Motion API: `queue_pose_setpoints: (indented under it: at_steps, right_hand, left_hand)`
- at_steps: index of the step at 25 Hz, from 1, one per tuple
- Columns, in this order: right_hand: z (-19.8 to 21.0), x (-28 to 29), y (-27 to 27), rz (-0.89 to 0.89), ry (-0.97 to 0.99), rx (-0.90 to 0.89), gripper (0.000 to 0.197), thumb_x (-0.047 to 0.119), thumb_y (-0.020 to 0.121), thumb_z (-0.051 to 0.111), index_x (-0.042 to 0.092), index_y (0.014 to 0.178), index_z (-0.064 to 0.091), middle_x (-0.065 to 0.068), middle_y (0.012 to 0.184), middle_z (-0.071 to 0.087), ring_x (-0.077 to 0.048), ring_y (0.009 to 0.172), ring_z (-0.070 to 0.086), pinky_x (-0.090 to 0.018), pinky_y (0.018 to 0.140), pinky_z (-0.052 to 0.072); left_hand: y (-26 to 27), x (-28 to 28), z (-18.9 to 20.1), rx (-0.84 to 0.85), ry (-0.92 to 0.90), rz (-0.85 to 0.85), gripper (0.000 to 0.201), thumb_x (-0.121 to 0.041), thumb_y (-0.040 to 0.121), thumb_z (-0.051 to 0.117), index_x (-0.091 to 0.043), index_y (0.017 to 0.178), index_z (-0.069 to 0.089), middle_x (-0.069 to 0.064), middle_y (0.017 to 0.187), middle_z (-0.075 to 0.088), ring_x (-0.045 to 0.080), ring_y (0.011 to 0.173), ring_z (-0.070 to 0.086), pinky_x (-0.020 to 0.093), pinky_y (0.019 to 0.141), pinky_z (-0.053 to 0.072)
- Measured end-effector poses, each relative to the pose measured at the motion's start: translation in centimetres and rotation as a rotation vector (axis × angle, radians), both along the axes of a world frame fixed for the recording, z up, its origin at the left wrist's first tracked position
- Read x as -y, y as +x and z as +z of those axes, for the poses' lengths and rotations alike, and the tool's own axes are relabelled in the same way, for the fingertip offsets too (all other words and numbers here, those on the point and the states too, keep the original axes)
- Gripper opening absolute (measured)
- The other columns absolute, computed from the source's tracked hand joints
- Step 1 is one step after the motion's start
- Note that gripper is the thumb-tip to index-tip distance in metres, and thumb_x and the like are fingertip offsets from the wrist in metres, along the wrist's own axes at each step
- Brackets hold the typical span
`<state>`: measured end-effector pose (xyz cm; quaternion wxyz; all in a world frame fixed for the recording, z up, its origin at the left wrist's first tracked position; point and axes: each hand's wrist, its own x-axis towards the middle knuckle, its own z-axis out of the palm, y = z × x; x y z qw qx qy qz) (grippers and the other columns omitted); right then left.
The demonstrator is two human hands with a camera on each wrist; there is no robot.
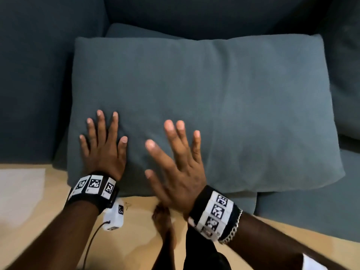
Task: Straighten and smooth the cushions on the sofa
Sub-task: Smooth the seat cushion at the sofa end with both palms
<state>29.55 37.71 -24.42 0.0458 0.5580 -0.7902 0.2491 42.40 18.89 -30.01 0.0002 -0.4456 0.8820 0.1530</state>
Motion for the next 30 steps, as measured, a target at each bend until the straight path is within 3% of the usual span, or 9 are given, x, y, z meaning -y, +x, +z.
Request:
queue_pose_setpoints:
  at_steps: [4, 7, 10, 15, 18, 21, 25, 26, 30]
  right_hand:
    - [-3.4, -2.7, -4.9, -0.005, 0.419, -0.075, 0.079, 0.066, 0.098, 0.05, 0.026, 0.163, 0.028, -0.006, 0.172, 0.018, -0.027, 0.16, 0.012, -0.053, 0.126, 0.016]
    - [3.1, -2.7, -8.1, -0.196, 0.023, 0.145, 0.074, 0.048, 0.104, 0.049, 0.016, 0.163, 0.021, -0.01, 0.172, 0.005, -0.032, 0.161, 0.001, -0.055, 0.128, 0.002]
    - [7.6, -4.9, -12.6, -0.484, -0.356, 0.152, 0.071, 0.026, 0.1, 0.059, 0.0, 0.157, 0.026, -0.026, 0.168, 0.01, -0.043, 0.159, 0.007, -0.063, 0.126, 0.004]
    - [-1.4, -6.7, -15.0, -0.337, 0.539, 0.025, 0.073, 0.058, 0.102, 0.03, 0.025, 0.165, 0.012, -0.004, 0.174, 0.002, -0.029, 0.16, -0.002, -0.069, 0.122, 0.012]
    - [3.5, -7.0, -16.8, -0.358, 0.197, 0.157, 0.073, 0.05, 0.104, 0.045, 0.023, 0.166, 0.017, -0.006, 0.174, -0.004, -0.028, 0.16, -0.009, -0.062, 0.127, 0.002]
    - [6.6, -8.5, -18.5, -0.611, -0.309, 0.179, 0.068, 0.03, 0.102, 0.057, 0.005, 0.16, 0.03, -0.021, 0.171, 0.006, -0.038, 0.16, 0.005, -0.06, 0.128, 0.008]
    - [0.3, -7.2, -18.8, -0.43, 0.595, 0.1, 0.07, 0.052, 0.105, 0.03, 0.021, 0.166, 0.014, -0.008, 0.174, -0.007, -0.035, 0.16, -0.007, -0.07, 0.122, 0.002]
    - [0.3, -7.3, -19.6, -0.405, 0.668, 0.14, 0.069, 0.052, 0.106, 0.031, 0.023, 0.166, 0.012, -0.005, 0.174, -0.007, -0.034, 0.16, -0.01, -0.07, 0.121, 0.001]
    - [8.0, -6.8, -23.3, -0.486, -0.055, 0.27, 0.064, 0.039, 0.104, 0.048, 0.022, 0.162, 0.029, -0.005, 0.174, 0.007, -0.029, 0.161, 0.0, -0.06, 0.127, 0.004]
  left_hand:
    - [-3.4, -2.5, 2.5, 0.022, 0.014, -0.142, 0.069, -0.057, 0.099, 0.025, -0.041, 0.162, 0.002, -0.001, 0.17, -0.018, 0.034, 0.156, -0.014, 0.074, 0.116, 0.002]
    - [-8.6, -5.0, 3.3, 0.05, -0.038, -0.361, 0.071, -0.058, 0.1, 0.026, -0.037, 0.162, -0.001, -0.002, 0.17, -0.017, 0.03, 0.156, -0.015, 0.075, 0.116, -0.001]
    - [-13.2, -7.3, 3.5, 0.033, -0.011, -0.319, 0.072, -0.052, 0.103, 0.03, -0.036, 0.161, -0.01, 0.0, 0.169, -0.022, 0.031, 0.155, -0.019, 0.073, 0.117, -0.002]
    - [-16.9, -8.8, 5.1, 0.029, -0.03, -0.477, 0.068, -0.056, 0.1, 0.024, -0.039, 0.162, 0.001, -0.003, 0.169, -0.022, 0.034, 0.155, -0.017, 0.07, 0.119, -0.002]
    - [-19.2, -9.2, 5.6, 0.06, -0.038, -0.488, 0.066, -0.054, 0.102, 0.024, -0.041, 0.161, -0.003, -0.007, 0.169, -0.023, 0.036, 0.155, -0.019, 0.071, 0.118, -0.004]
    - [-21.4, -9.9, 6.0, 0.057, -0.031, -0.454, 0.07, -0.055, 0.102, 0.03, -0.044, 0.159, -0.009, -0.009, 0.168, -0.023, 0.038, 0.154, -0.021, 0.07, 0.117, -0.007]
    - [-24.8, -10.3, 6.4, 0.071, -0.011, -0.497, 0.072, -0.056, 0.101, 0.034, -0.046, 0.159, -0.009, -0.01, 0.168, -0.022, 0.031, 0.156, -0.016, 0.071, 0.118, -0.004]
    - [-25.8, -10.1, 6.3, 0.087, -0.011, -0.518, 0.071, -0.057, 0.101, 0.032, -0.047, 0.158, -0.008, -0.01, 0.168, -0.022, 0.029, 0.156, -0.016, 0.071, 0.118, -0.004]
    - [-28.6, -9.2, 5.7, 0.062, -0.013, -0.445, 0.066, -0.059, 0.102, 0.027, -0.049, 0.158, -0.007, -0.009, 0.17, -0.017, 0.026, 0.157, -0.015, 0.072, 0.117, -0.005]
